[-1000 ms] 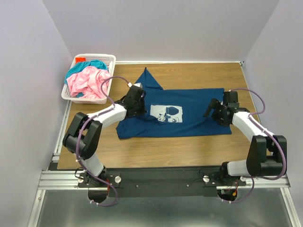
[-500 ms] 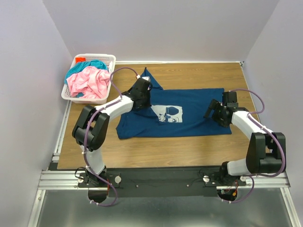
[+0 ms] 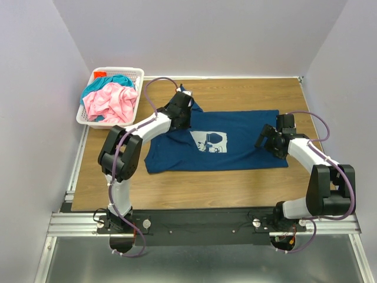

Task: Fold and stack the t-shirts
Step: Fold the tshirt

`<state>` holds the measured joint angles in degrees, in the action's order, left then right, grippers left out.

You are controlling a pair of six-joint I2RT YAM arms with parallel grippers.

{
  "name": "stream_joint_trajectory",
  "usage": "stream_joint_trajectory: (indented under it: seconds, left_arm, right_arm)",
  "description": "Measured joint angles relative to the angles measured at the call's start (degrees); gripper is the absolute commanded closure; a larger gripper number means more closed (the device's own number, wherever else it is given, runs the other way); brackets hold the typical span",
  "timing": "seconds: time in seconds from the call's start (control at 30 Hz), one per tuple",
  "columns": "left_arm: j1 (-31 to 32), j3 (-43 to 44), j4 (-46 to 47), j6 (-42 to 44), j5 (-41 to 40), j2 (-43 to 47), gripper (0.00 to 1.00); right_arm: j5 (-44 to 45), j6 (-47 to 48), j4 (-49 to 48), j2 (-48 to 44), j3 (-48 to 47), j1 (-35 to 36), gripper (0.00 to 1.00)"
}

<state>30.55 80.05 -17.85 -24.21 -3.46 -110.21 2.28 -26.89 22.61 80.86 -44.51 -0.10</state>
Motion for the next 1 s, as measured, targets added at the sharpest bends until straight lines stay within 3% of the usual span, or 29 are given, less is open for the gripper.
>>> stream_joint_trajectory:
  seconds: [0.3,0.37,0.4,0.5,0.57,0.67,0.7,0.73,0.83,1.0]
  left_arm:
    - [0.94,3.41,-1.38,2.49,0.04,-4.17,1.0]
    - [1.4,4.83,-1.57,3.08,0.04,-5.42,0.95]
    - [1.86,5.73,-1.75,3.45,0.04,-6.21,0.84]
    - [2.64,6.75,-1.79,3.96,0.04,-7.06,0.68]
    - [3.08,7.37,-1.99,4.5,0.02,-7.28,0.65]
    - [3.5,8.35,-2.27,4.52,0.0,-7.34,0.39]
    - [3.65,8.66,-2.27,4.68,-0.02,-7.34,0.22]
    - [3.78,8.87,-2.23,4.7,-0.04,-7.34,0.13]
    - [4.04,9.05,-2.12,4.52,-0.2,-7.08,0.03]
    - [4.09,1.79,0.33,2.75,-0.92,-1.73,0.02]
  right_arm:
    - [0.63,0.02,0.02,0.02,0.0,0.0,0.0]
    - [0.74,0.02,0.02,0.02,0.0,0.0,0.0]
    - [0.83,0.02,0.02,0.02,0.0,0.0,0.0]
    - [0.9,0.02,0.02,0.02,0.0,0.0,0.0]
    - [0.9,0.04,0.02,0.02,0.0,0.0,0.0]
    - [0.9,0.02,0.02,0.02,0.0,0.0,0.0]
    - [0.9,0.04,0.02,0.02,0.0,0.0,0.0]
    - [0.9,0.04,0.02,0.02,0.0,0.0,0.0]
    - [0.9,0.15,0.02,0.02,0.0,0.0,0.0]
    - [0.79,0.63,0.0,-0.04,0.0,0.0,0.0]
